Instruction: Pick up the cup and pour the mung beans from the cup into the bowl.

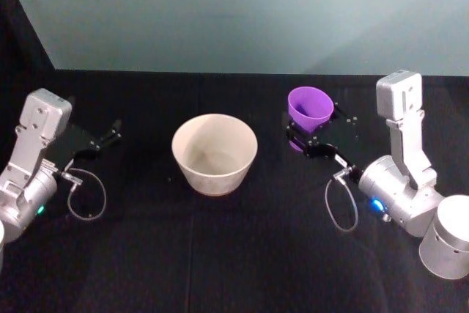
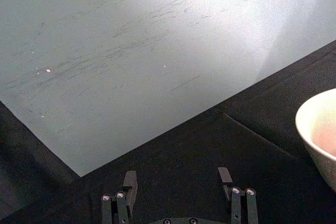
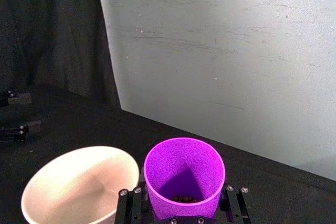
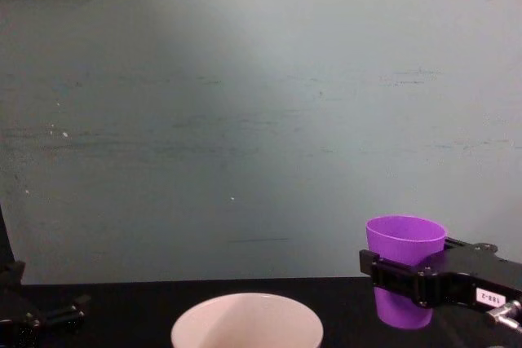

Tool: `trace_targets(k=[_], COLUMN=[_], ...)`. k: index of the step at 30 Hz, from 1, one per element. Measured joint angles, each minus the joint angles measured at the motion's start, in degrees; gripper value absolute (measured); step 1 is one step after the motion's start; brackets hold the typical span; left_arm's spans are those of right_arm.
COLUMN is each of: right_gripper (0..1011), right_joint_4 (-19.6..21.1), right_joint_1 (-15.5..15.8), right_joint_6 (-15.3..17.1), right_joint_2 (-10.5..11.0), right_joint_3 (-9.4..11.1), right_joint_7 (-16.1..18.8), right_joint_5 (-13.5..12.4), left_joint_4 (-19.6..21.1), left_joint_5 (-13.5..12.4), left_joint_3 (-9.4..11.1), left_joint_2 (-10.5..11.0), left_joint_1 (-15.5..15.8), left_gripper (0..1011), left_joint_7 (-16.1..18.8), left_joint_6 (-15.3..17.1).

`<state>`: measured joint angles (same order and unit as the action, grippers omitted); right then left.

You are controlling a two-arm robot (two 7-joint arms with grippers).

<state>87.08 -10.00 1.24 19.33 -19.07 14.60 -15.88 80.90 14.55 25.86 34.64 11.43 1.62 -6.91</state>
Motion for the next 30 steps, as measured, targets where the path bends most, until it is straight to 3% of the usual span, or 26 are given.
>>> trace_targets(k=[30], right_gripper=[718], right_joint_4=[0.0], right_joint_1=[0.0], right_joint_6=[0.0], right_joint_2=[0.0], right_joint_3=[0.0], right_joint_7=[0.0], right_joint_5=[0.0], left_joint_4=[0.0], left_joint_5=[0.0], left_joint_3=[0.0], left_joint_2=[0.0], left_joint_1=[0.0], left_gripper=[1000], left_joint_7=[0.0], left_joint_6=[0.0])
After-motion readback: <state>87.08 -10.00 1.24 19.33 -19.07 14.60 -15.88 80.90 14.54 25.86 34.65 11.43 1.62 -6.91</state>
